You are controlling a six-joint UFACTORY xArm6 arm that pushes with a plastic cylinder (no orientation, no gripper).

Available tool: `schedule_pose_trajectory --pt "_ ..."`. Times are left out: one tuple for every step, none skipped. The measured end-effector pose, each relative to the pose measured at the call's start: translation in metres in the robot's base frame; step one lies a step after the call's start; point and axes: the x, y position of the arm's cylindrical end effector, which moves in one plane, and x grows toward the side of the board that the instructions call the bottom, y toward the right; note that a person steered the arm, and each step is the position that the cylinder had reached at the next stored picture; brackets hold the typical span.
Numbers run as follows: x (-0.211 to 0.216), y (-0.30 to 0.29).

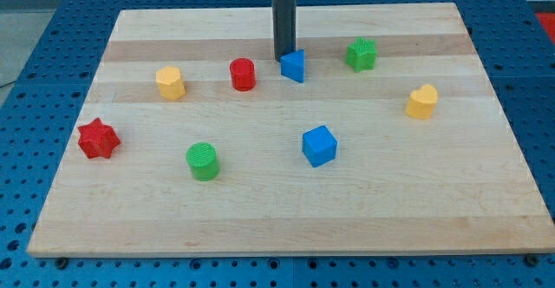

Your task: Push the red circle to the downwards

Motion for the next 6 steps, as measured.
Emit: schedule_pose_trajectory --pt "0.0 -0.022" --pt "0.009 -0.048" --pt "0.027 -0.07" --pt "0.026 -0.063" --pt "0.007 -0.018" --pt "0.007 0.019"
